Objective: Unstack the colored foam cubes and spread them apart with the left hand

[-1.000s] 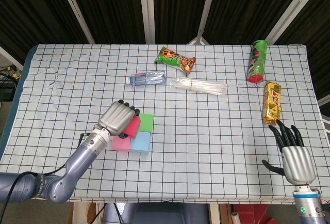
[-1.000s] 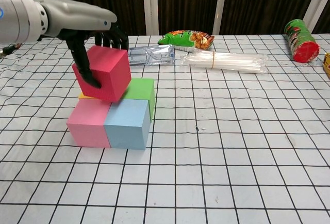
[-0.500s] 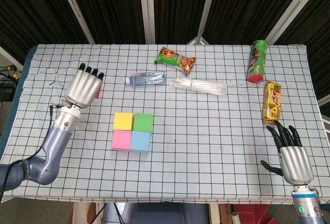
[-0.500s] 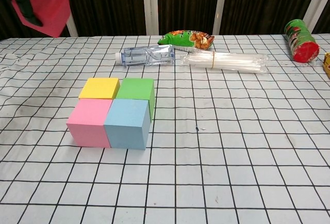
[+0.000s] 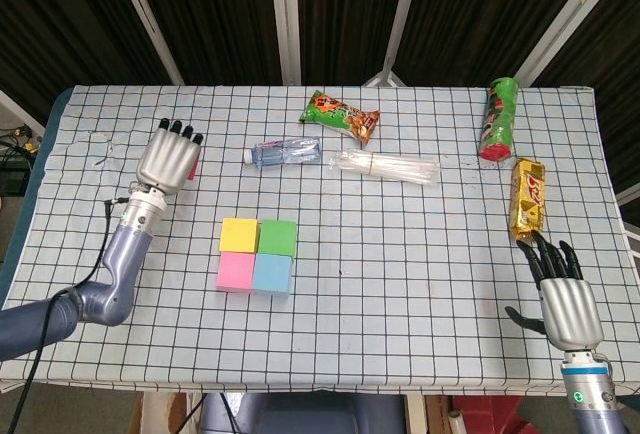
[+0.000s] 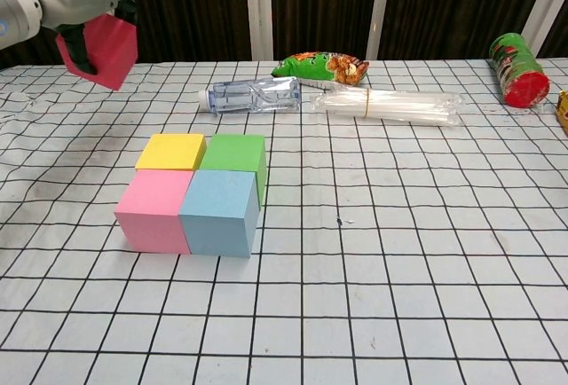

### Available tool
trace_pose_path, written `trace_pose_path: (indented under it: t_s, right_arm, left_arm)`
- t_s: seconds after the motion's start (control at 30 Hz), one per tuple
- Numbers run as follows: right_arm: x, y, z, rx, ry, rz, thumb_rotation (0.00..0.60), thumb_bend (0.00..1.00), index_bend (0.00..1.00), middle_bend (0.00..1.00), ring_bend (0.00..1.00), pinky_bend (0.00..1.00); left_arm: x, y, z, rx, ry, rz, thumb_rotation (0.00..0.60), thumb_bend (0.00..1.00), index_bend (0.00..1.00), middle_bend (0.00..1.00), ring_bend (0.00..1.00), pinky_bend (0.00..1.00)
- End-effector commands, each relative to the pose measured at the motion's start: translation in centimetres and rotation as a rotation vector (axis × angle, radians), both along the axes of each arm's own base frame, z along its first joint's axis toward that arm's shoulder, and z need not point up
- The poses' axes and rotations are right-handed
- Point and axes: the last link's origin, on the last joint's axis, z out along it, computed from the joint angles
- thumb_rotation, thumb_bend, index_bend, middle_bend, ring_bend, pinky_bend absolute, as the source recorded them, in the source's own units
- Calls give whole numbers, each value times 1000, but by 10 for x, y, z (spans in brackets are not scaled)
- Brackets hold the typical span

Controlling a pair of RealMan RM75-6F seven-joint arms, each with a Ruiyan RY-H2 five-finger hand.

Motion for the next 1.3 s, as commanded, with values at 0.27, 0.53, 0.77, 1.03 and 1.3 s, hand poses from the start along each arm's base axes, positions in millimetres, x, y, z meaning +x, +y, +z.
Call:
trace_pose_path:
  t_s: [0.27,0.53,0.77,1.03,1.3]
  right_arm:
    - [2,5,1,12,-5,9,600,59,140,27,122,0]
    - [2,5,3,12,-16,13,600,59,139,27,121,0]
    - [3,7,5,15,-32,21,600,59,140,27,122,0]
    - [3,8,7,13,-39,22,600,59,139,27,122,0]
    - [2,7,7,7,-38,23,600,59,139,27,122,0]
  left_arm:
    - [31,-25,-10,-67,100,93,600,68,0,0,0,78]
    - [47,-55,1,-198,-117,67,600,25,0,0,0,77]
    - [17,-106,29,-224,-66,79,600,76,141,205,153,337]
    - [-37,-132,19,-283,42,178,600,117,219,300,231,395]
    - [-52,-131,-17,-380,61,243,600,118,184,291,242,401]
